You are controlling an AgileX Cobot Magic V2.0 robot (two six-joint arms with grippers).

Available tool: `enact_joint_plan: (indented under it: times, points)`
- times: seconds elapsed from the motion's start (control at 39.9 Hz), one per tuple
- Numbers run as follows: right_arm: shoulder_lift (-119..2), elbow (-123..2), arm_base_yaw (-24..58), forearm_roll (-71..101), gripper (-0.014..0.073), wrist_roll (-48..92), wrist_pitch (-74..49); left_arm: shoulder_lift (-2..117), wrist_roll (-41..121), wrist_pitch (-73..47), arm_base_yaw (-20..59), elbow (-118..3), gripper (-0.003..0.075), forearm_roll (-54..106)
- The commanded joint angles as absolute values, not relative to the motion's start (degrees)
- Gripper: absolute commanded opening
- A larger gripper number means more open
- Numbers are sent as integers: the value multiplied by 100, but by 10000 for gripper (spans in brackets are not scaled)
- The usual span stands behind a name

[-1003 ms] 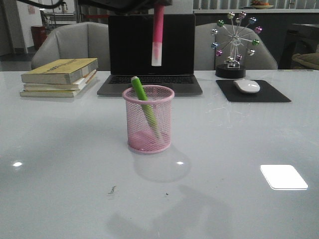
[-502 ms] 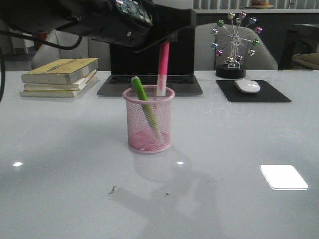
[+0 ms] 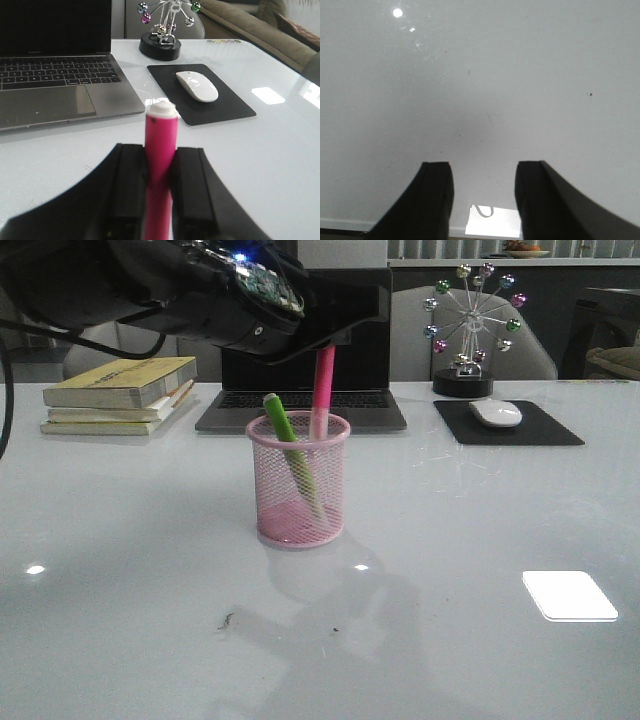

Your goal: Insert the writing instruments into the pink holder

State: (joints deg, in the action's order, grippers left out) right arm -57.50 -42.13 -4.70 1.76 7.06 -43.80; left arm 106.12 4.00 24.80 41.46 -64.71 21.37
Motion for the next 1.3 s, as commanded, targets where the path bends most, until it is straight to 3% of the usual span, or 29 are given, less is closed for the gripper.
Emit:
enact_joint_plan:
  times: [0.0,0.2,0.28,0.63,0.93,1.28]
  points:
    - [-5644,-4369,-504,139,414,760,-4125,10325,349,2756,4135,-6626,153,2122]
    - [-5644,-4369,-504,139,414,760,-4152,10325,349,2736,4135,-6626,418,2122]
    - [-5644,-4369,-504,139,414,760,-4187,10325,349,2761,4135,-6626,480,2122]
    - [-5644,-4369,-504,139,414,760,-4258,9536,1466,2072,3665,-6626,479,2050]
    - [-5644,-4369,-504,139,414,760,-4070,7790,1617,729,2093,-6626,479,1897]
    - [-5644,-4369,-504,139,414,760,-3965,6156,1617,-1794,173,-6626,479,1110]
